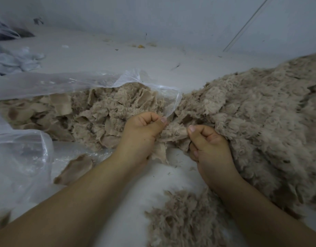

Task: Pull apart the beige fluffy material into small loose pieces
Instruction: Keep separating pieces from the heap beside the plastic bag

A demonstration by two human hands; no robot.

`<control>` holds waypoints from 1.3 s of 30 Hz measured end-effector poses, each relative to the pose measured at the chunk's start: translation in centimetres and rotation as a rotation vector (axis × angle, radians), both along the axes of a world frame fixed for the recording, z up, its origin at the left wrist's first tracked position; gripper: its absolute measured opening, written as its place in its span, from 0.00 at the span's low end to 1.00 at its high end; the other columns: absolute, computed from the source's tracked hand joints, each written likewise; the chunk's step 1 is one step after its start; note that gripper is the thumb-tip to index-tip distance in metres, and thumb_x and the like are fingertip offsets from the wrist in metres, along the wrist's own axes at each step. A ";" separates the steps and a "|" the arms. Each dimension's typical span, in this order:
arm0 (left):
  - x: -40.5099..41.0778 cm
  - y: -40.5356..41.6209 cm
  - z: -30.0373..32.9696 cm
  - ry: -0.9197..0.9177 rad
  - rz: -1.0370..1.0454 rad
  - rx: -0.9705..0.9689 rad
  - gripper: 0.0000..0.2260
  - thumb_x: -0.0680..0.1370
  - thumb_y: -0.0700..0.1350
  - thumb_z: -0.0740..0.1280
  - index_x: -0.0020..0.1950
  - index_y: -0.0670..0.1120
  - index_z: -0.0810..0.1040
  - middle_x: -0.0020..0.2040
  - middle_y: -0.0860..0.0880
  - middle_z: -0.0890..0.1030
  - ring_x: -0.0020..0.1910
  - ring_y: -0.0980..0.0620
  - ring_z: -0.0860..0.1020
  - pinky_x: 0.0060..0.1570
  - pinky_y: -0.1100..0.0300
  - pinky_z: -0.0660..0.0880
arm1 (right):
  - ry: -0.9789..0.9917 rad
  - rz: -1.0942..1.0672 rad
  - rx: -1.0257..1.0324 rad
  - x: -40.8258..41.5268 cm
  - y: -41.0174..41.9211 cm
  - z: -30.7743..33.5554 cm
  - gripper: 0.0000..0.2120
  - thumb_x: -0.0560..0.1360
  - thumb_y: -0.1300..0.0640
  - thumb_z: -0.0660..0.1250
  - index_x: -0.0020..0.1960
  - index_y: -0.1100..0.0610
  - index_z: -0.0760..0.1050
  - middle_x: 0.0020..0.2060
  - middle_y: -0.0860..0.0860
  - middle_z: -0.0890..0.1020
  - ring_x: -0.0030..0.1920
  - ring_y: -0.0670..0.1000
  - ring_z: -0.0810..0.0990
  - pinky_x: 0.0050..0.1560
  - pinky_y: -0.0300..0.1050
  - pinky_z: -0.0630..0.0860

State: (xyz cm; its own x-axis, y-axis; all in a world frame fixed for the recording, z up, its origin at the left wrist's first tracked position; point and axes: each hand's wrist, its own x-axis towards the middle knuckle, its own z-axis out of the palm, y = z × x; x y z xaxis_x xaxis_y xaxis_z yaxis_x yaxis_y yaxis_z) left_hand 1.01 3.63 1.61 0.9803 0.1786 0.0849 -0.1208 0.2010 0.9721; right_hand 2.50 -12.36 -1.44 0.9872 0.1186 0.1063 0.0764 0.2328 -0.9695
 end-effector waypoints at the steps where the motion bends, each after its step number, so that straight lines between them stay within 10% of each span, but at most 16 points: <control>1: 0.0 0.0 0.0 -0.001 0.002 -0.001 0.06 0.78 0.39 0.68 0.43 0.37 0.78 0.39 0.39 0.73 0.38 0.42 0.67 0.40 0.49 0.65 | 0.004 -0.005 0.003 0.0 0.0 0.0 0.07 0.74 0.47 0.68 0.40 0.49 0.80 0.23 0.49 0.64 0.23 0.46 0.58 0.23 0.38 0.60; 17: -0.4 0.3 0.6 0.052 -0.148 0.059 0.11 0.77 0.37 0.67 0.35 0.45 0.80 0.33 0.41 0.72 0.30 0.47 0.65 0.29 0.60 0.63 | 0.116 -0.049 0.091 -0.1 0.3 0.6 0.20 0.82 0.53 0.60 0.32 0.47 0.77 0.24 0.46 0.61 0.23 0.45 0.56 0.22 0.37 0.59; 24: -0.1 1.8 1.1 0.069 -0.194 0.150 0.07 0.78 0.35 0.65 0.41 0.39 0.79 0.22 0.52 0.72 0.19 0.57 0.65 0.20 0.71 0.60 | 0.050 -0.120 -0.076 -0.1 -0.5 0.2 0.11 0.81 0.52 0.60 0.46 0.55 0.78 0.31 0.42 0.81 0.32 0.40 0.79 0.32 0.35 0.76; 27: -0.8 1.1 0.9 0.076 -0.403 0.371 0.11 0.77 0.49 0.69 0.41 0.42 0.83 0.27 0.43 0.79 0.20 0.48 0.70 0.25 0.63 0.64 | 0.093 -0.115 -0.057 -0.1 -0.1 0.5 0.14 0.81 0.48 0.62 0.55 0.56 0.80 0.43 0.49 0.83 0.42 0.48 0.82 0.35 0.37 0.80; 31: -1.2 0.4 0.7 0.049 -0.414 0.447 0.25 0.72 0.64 0.65 0.42 0.41 0.82 0.26 0.41 0.79 0.15 0.49 0.69 0.21 0.64 0.65 | 0.017 -0.048 -0.027 -0.5 0.5 0.9 0.15 0.81 0.53 0.62 0.44 0.60 0.81 0.40 0.66 0.82 0.42 0.65 0.82 0.44 0.59 0.81; 39: -0.5 -0.6 -0.1 0.058 -0.174 0.037 0.07 0.77 0.35 0.68 0.40 0.42 0.75 0.30 0.40 0.75 0.17 0.52 0.66 0.19 0.63 0.66 | -0.026 0.013 0.009 -0.3 0.4 0.6 0.14 0.79 0.53 0.65 0.37 0.57 0.79 0.23 0.48 0.67 0.23 0.45 0.60 0.23 0.36 0.61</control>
State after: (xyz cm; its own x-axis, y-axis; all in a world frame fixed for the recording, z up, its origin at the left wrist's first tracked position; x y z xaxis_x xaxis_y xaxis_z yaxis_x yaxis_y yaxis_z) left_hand 0.56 3.07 1.50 0.9995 0.0036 0.0311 -0.0312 0.1780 0.9835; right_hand 2.17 -11.95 -0.83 0.9825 0.1299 0.1333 0.0989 0.2424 -0.9651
